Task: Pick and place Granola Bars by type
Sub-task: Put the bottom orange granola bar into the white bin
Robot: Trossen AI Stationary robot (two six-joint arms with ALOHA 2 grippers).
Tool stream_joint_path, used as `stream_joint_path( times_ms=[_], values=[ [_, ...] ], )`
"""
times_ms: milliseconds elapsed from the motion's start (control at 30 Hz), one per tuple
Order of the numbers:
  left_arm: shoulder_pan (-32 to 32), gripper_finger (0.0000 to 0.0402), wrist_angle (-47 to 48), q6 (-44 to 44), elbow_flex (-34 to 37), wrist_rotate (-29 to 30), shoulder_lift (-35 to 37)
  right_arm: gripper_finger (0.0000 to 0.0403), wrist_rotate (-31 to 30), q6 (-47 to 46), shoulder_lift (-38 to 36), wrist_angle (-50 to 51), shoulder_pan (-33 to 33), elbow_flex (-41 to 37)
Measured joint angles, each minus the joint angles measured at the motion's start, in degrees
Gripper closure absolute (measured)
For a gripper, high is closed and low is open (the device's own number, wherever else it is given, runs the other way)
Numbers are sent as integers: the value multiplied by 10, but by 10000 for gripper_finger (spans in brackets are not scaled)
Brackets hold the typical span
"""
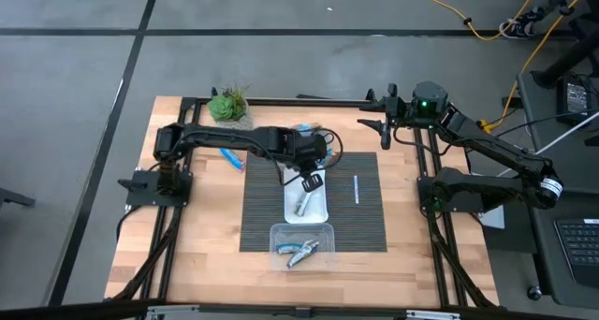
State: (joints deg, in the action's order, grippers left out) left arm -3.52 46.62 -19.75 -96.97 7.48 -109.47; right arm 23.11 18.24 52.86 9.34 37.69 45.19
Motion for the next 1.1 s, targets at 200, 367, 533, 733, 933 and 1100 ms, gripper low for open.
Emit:
stream_joint_path(
  times_ms=[200,367,533,733,933,1100],
  values=[
    [14,387,5,-9,0,-14,-33,234,0,0,0,3,0,0],
    [30,387,40,-25,0,-16,-51,234,0,0,0,13,0,0],
    [46,387,45,-51,20,-16,-57,234,-1,0,0,29,0,0],
    [54,387,36,-69,38,-16,-57,234,-1,0,0,30,0,0],
    [54,387,25,-70,38,-4,-57,234,-1,1,0,30,0,0],
    [50,387,-5,-71,50,8,-57,234,-1,2,0,30,0,0]
  ],
)
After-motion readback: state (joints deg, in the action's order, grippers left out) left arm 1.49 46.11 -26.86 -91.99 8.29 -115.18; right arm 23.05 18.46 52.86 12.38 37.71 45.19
